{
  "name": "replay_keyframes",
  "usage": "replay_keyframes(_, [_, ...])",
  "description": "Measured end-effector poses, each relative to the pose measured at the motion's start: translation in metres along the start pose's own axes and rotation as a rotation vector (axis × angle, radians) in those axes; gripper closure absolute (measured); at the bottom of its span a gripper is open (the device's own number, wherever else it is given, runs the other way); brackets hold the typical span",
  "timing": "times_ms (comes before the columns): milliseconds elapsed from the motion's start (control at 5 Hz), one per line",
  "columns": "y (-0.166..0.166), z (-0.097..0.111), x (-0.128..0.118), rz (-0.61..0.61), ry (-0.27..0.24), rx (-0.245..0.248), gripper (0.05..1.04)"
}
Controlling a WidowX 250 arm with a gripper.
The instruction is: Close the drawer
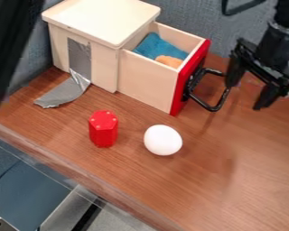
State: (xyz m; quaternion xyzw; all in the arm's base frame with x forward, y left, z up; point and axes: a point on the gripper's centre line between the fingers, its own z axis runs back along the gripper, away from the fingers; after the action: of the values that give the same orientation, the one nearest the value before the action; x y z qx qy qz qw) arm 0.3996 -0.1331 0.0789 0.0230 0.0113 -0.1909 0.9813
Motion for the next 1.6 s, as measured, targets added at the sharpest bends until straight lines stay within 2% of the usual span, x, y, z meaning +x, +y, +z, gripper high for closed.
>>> replay_keyframes(200, [-0.006,-0.020,0.005,0.132,0.007,-0.035,0.083])
replay_keyframes(400, [-0.004,-0.026,0.012,0.239,-0.036,-0.064,0.083])
replay_keyframes(600, [-0.002,-0.038,0.015,0.284,-0.028,-0.069,0.084])
replay_keyframes(1000, [-0.003,-0.046,0.022,0.323,-0.034,-0.067,0.084])
replay_keyframes(1600, [-0.007,-0.049,0.024,0.298,-0.042,-0.045,0.084])
